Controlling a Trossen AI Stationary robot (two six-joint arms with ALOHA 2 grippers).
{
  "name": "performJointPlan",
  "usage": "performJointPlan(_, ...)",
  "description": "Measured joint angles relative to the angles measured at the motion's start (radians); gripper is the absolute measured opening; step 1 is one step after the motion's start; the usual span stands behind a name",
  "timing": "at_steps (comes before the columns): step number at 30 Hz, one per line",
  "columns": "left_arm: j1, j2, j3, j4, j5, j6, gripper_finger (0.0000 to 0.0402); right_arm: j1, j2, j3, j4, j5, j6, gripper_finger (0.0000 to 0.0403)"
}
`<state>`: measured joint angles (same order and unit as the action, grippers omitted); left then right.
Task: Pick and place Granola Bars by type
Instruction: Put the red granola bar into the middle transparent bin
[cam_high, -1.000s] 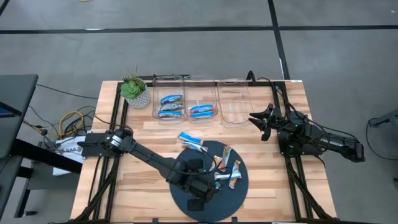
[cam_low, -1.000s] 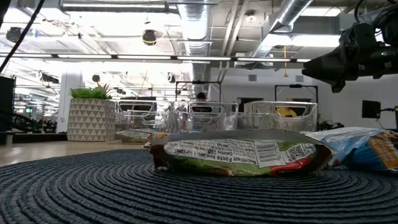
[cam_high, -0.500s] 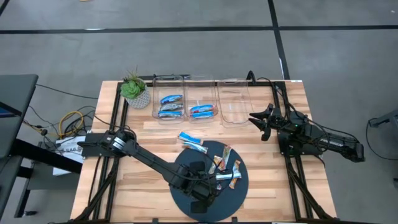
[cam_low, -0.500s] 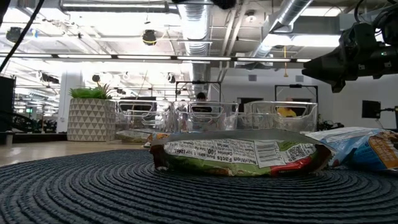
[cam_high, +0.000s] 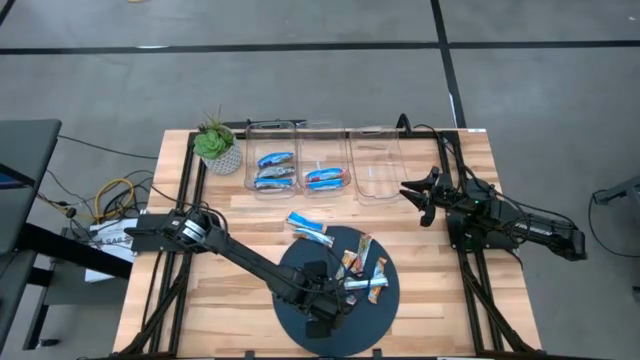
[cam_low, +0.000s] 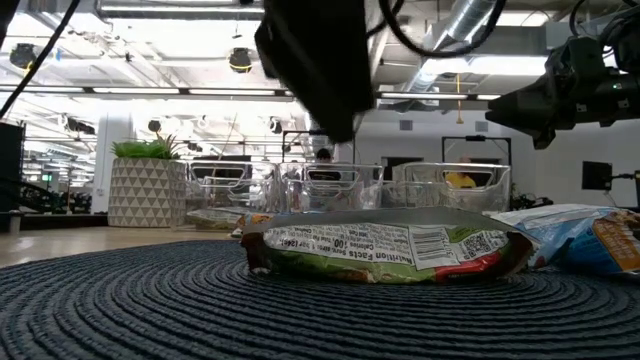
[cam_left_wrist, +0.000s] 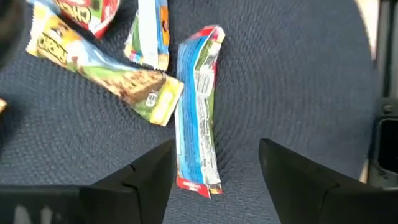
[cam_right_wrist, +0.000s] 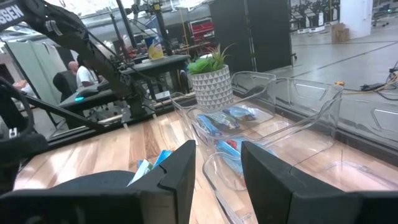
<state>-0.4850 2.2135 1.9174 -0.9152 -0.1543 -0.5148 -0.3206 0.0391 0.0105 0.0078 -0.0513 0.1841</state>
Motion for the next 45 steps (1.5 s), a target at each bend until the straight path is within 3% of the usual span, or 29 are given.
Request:
performJointPlan(17,0.033,-0.001,-0.155,0.162,-0.01,-0.003,0.0206,0.0,0.0,0.0,0.0,0.0,0.0,0.0123)
performJointPlan(45,0.035,0.047,-0.156,0.196,0.058,-0.019,0.0204,0.0,0.001,0.0,0.0,0.0,0.0,0.0123)
